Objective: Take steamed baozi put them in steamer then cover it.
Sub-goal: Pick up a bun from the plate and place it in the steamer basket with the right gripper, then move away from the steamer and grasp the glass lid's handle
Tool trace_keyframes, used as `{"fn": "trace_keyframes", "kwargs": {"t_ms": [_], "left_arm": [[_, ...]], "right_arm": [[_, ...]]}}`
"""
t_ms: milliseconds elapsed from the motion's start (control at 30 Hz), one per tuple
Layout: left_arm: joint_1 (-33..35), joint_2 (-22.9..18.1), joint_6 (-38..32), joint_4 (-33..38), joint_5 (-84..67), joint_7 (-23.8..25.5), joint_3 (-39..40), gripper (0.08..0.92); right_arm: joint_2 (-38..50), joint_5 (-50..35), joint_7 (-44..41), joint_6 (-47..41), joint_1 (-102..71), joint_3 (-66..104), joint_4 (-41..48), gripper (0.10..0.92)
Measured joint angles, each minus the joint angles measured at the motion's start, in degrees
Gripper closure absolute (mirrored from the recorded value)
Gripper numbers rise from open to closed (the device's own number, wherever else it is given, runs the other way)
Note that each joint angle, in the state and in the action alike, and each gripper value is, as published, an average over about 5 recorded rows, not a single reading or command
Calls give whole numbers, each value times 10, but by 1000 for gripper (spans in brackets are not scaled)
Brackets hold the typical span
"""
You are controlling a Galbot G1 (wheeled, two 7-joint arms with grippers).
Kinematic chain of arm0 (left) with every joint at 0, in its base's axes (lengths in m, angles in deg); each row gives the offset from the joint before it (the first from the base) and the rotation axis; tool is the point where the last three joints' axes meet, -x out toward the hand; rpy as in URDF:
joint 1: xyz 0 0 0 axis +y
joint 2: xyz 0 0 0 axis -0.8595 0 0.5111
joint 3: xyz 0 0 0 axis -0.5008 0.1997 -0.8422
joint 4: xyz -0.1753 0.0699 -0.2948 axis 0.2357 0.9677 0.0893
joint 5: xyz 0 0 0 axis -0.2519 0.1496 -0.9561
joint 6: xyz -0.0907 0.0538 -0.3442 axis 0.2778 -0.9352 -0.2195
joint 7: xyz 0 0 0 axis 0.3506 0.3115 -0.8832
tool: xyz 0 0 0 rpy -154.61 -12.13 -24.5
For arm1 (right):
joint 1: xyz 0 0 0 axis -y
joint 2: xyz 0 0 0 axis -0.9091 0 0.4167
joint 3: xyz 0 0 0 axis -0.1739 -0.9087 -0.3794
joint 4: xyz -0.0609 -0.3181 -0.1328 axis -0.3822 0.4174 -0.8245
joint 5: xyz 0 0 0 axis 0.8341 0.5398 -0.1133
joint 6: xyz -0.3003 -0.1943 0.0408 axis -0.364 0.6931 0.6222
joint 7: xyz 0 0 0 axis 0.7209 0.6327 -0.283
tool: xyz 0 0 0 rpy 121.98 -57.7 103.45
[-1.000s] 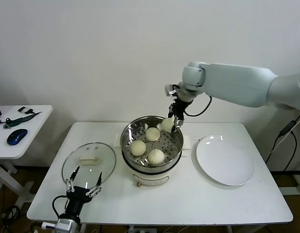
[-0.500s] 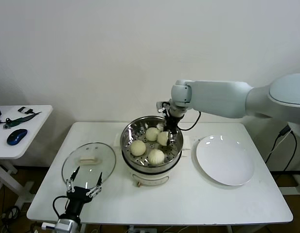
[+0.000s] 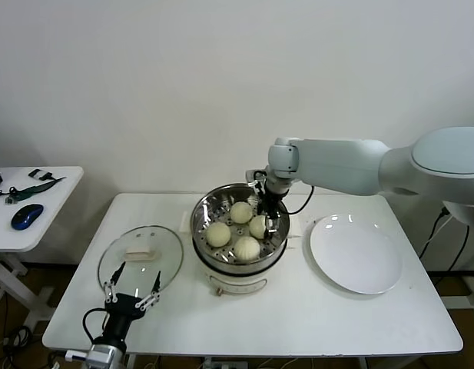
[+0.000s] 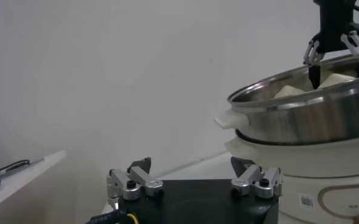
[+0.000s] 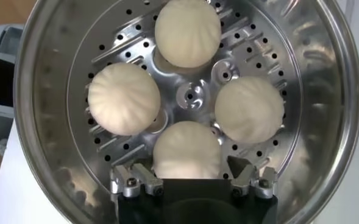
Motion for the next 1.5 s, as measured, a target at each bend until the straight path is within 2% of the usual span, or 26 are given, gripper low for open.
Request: {"fn": "trace_keyframes", "kwargs": {"t_ms": [333,533,1000,1267,1500], "left_arm": [[-4,2,3,2,2,0,2,177],[-6,7,4,2,4,0,1,177],[-8,16,16,16,14,-1,-13,177],[-18,13,31,27,26,-5,-28,177],[-26,11,48,34,37,-9,-38,177]], "right_arm": [[31,1,-6,15,29,14,-30,203],[78,0,28,48,49,31,-55,203],[252,-41,263,200,-15,135,-150,203],[350,-30,376,249,-188,313,-208,203],[385,-1,433,261,-375,510,-250,203]]}}
